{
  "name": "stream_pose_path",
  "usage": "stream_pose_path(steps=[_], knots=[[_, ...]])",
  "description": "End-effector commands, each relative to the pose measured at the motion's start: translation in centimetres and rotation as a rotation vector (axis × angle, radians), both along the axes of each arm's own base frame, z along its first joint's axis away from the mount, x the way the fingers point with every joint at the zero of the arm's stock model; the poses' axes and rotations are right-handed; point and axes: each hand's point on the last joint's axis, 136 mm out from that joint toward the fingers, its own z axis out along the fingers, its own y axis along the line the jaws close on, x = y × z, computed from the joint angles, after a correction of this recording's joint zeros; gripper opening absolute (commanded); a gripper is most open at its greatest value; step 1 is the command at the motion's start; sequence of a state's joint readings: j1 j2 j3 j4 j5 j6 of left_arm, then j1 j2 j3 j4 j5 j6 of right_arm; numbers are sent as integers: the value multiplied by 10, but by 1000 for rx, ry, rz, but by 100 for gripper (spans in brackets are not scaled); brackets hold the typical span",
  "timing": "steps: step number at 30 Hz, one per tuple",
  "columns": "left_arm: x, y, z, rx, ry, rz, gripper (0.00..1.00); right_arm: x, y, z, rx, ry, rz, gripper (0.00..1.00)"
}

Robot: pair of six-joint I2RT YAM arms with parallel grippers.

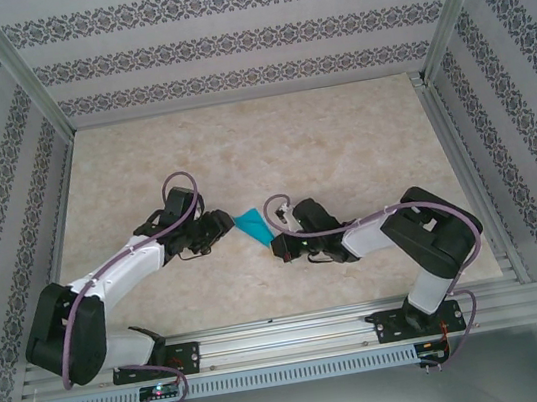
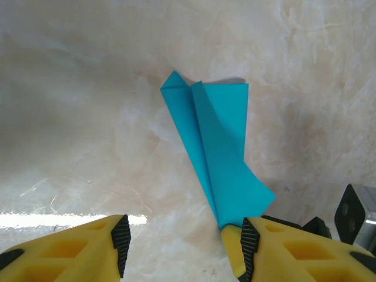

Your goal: Fold a paper plane with a square sheet of paper (pick it up from the middle)

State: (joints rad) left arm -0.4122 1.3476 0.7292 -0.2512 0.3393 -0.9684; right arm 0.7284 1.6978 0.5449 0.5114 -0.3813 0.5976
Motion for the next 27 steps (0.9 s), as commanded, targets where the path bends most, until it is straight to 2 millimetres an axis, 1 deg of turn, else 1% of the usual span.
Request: stream_pose_path(steps=[1,8,12,15,22,27], knots=[[1,-6,-2,-16,-26,-46,55,-9,6,3,70,90,33,0],[2,-17,-1,-78,-62,-85,51,-6,14,12,155,197,47,0],[1,-23,-3,-88,-73,-115,51,-4,16,16,186,238,48,1],[0,-30,-3,-112,-88,-145,50,-3,17,17,198,276,53,1],[0,-48,-6,-165,-111,-196,47,-1,17,8,209,341,27,1],[-1,-54,-12,-176,-107,-212,46,0,19,5,226,375,13,1]])
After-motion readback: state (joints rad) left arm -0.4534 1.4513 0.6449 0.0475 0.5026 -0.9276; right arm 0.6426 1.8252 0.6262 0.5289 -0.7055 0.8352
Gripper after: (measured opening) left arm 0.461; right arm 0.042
